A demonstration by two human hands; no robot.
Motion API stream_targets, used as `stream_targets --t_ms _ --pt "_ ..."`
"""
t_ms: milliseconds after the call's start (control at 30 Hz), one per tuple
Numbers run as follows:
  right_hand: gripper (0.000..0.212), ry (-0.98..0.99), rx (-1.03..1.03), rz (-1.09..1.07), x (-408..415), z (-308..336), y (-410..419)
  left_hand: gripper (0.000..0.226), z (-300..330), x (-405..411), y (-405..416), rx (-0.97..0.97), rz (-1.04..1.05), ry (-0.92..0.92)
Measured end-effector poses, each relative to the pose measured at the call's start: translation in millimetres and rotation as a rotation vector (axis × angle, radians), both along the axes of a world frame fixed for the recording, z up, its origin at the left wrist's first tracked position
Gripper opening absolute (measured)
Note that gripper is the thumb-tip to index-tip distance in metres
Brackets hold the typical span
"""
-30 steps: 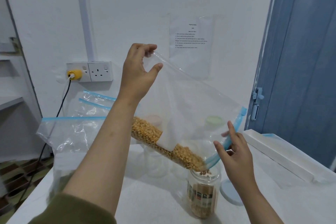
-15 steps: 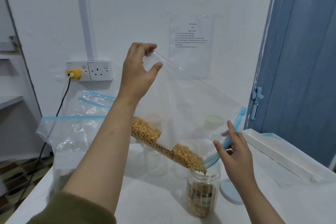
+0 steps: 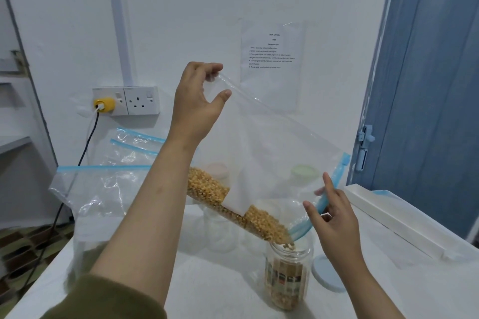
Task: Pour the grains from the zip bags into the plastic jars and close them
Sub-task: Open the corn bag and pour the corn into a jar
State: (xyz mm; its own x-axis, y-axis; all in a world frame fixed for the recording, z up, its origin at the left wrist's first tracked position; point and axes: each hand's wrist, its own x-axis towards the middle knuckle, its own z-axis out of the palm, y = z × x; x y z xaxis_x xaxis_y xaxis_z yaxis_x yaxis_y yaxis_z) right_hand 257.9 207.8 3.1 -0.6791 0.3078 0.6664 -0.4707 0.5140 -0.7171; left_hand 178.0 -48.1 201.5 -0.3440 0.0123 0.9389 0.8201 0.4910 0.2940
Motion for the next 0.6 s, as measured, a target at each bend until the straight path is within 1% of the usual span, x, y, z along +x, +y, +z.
stream_targets --t_ms 600 --pt "0.068 0.039 -0.016 0.01 -1.2 -1.8 -2.1 0.04 0.4 -4.3 -0.9 0.004 -0.009 0.0"
